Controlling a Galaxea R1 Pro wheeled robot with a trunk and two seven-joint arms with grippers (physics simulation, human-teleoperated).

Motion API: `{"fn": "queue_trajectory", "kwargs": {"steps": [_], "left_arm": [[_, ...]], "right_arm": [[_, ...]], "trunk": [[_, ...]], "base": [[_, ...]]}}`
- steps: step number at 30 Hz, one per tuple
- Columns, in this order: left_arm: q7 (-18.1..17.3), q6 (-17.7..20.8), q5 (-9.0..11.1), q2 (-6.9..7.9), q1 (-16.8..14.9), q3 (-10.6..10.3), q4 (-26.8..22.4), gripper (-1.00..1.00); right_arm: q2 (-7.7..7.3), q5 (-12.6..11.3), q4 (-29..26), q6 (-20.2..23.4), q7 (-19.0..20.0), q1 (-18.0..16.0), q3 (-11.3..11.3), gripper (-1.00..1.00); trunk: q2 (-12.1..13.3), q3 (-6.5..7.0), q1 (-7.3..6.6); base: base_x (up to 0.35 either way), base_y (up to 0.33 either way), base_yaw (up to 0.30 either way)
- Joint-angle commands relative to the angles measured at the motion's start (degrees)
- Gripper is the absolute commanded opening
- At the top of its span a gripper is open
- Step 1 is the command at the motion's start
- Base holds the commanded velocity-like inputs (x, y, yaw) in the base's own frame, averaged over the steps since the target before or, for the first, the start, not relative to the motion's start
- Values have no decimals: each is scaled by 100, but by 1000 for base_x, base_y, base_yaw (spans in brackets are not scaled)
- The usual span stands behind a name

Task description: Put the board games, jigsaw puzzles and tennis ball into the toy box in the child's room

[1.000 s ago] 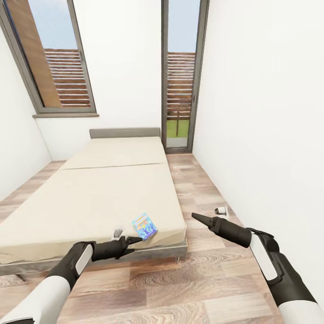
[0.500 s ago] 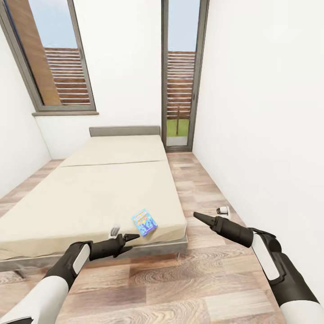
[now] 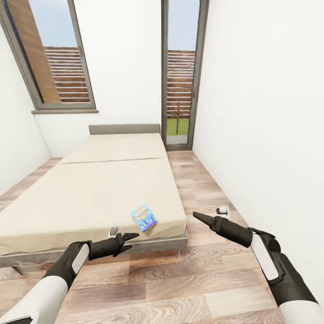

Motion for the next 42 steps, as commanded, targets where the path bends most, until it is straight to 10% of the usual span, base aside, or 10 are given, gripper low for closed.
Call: {"fn": "queue_trajectory", "kwargs": {"steps": [1, 26, 42], "left_arm": [[-44, 28, 2, 2, -4, 23, -8, 100], [-833, 23, -12, 225, -17, 64, -65, 100], [-918, 14, -20, 247, -19, 13, -68, 100]], "right_arm": [[1, -21, 0, 33, -13, -3, 0, 100], [7, -37, 1, 6, -215, 0, -4, 100], [5, -46, 8, 5, -214, -1, -4, 100]], "trunk": [[-44, -24, 21], [-1046, -472, 571], [-1046, -472, 571]], "base": [[0, 0, 0], [0, 0, 0], [13, 2, 0]]}}
